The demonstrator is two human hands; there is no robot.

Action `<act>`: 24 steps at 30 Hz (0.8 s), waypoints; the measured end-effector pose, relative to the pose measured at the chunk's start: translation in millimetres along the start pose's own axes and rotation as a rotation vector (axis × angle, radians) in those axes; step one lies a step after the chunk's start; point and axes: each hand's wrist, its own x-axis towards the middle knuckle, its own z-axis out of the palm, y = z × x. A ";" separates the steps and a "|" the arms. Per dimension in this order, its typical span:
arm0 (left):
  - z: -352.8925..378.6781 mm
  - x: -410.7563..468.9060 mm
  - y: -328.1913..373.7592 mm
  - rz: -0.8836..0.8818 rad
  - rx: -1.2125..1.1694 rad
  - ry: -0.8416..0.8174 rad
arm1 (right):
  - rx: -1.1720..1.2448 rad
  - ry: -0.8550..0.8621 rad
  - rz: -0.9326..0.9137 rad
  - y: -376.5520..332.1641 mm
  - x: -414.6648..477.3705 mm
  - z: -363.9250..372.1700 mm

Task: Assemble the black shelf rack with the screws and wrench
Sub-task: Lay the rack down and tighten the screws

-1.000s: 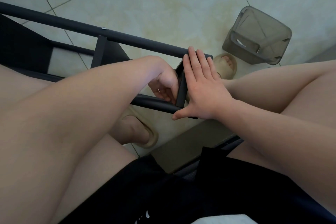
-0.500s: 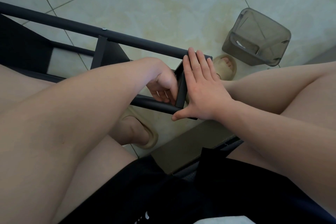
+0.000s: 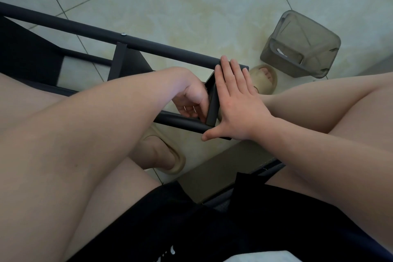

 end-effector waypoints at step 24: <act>-1.6 -2.9 -2.3 0.008 -0.043 0.002 | 0.001 0.006 -0.001 1.0 0.6 1.1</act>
